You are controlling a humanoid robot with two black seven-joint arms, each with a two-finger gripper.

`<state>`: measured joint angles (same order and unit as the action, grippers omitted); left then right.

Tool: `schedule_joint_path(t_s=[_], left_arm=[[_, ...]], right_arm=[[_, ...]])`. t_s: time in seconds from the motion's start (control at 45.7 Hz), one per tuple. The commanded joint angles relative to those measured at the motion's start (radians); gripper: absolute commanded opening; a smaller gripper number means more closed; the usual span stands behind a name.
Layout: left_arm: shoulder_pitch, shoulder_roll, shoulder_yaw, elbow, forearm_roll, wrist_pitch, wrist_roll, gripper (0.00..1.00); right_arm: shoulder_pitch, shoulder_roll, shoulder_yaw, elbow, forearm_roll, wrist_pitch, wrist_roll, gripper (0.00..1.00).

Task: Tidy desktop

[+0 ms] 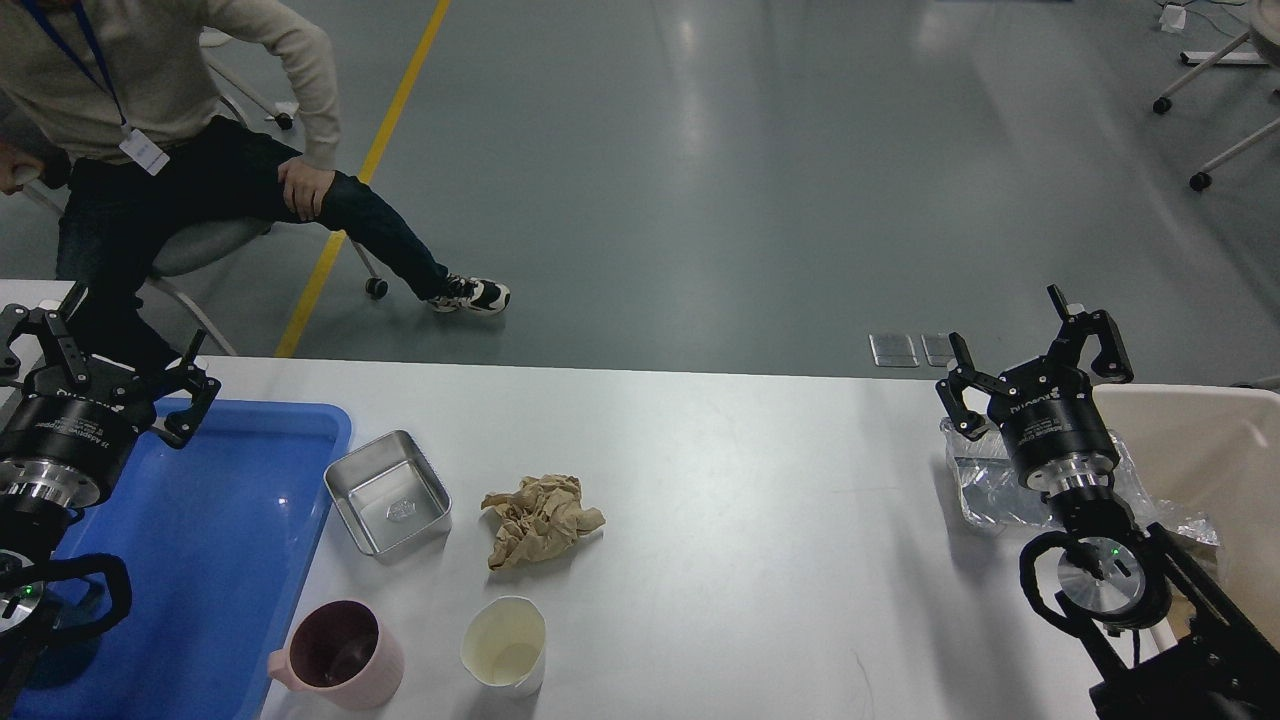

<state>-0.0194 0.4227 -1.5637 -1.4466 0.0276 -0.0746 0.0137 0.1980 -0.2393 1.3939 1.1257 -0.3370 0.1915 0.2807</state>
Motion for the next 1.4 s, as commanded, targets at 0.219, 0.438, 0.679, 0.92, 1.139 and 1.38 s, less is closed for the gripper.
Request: schedule_joint_path(t_s=[0.219,0.438,0.679,0.92,1.139,1.38], left_arm=[[-0.004,0.010,0.001,0.000,0.003,-0.033,0.008,0.96],[-0.004,0.028,0.014,-0.001,0.000,-0.027,0.009,0.96],[0.001,0.067,0.033,0.000,0.005,-0.016,0.000,0.96],[-0.004,0.024,0.014,0.002,0.046,0.050,-0.012,0.96],[-0.007,-0.088,-0.073,-0.014,0.336,0.041,-0.009,0.96],[0.032,-0.114,-0.059,-0.087,0.394,0.045,-0.011,0.96]], right_arm=[[0.003,-0.006,-0.001,0.000,-0.011,0.002,0.000,1.00],[-0.002,-0.020,-0.001,0.002,-0.011,0.051,-0.001,1.00],[0.001,-0.022,0.001,0.000,-0.011,0.054,-0.001,1.00],[-0.002,-0.012,-0.003,0.000,-0.011,0.054,-0.001,1.00],[-0.002,-0.014,-0.003,0.003,-0.013,0.057,-0.001,1.00],[-0.003,-0.025,0.002,0.008,-0.013,0.059,0.002,1.00]])
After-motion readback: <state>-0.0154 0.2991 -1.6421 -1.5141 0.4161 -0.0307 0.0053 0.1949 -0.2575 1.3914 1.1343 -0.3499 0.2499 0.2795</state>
